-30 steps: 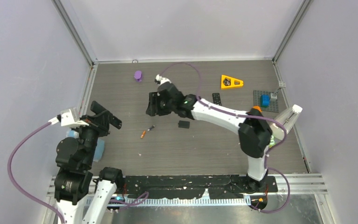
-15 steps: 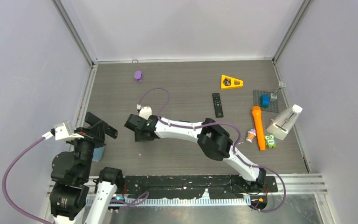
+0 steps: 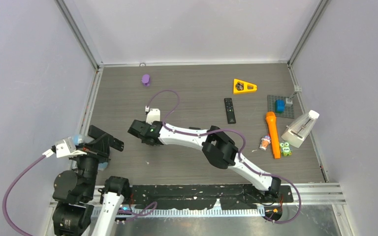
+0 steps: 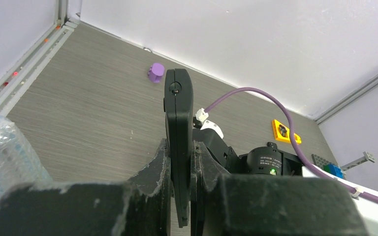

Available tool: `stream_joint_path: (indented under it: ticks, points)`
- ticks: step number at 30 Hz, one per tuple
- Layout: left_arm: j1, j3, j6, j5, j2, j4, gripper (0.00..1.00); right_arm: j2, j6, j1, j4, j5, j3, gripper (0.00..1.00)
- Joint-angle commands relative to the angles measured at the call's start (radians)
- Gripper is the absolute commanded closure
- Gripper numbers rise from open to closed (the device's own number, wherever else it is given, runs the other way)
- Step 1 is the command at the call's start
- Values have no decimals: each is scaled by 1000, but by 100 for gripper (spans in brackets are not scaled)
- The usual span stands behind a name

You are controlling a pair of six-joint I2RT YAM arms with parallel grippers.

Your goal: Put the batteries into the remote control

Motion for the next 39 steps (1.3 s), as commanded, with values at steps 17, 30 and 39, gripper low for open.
stream_joint_path:
  ticks: [17,30,39]
  points:
    - [5,-9,-31,-46,-1,34,100,-9,-108,37,-69,27,-78,65]
    - [4,-17,-54,-31,-10,27,100,-48,-159,30,-20,-17,-125,95]
    - [5,-40,-124,179,68,90,100,-418,-302,-54,169,17,-390,95]
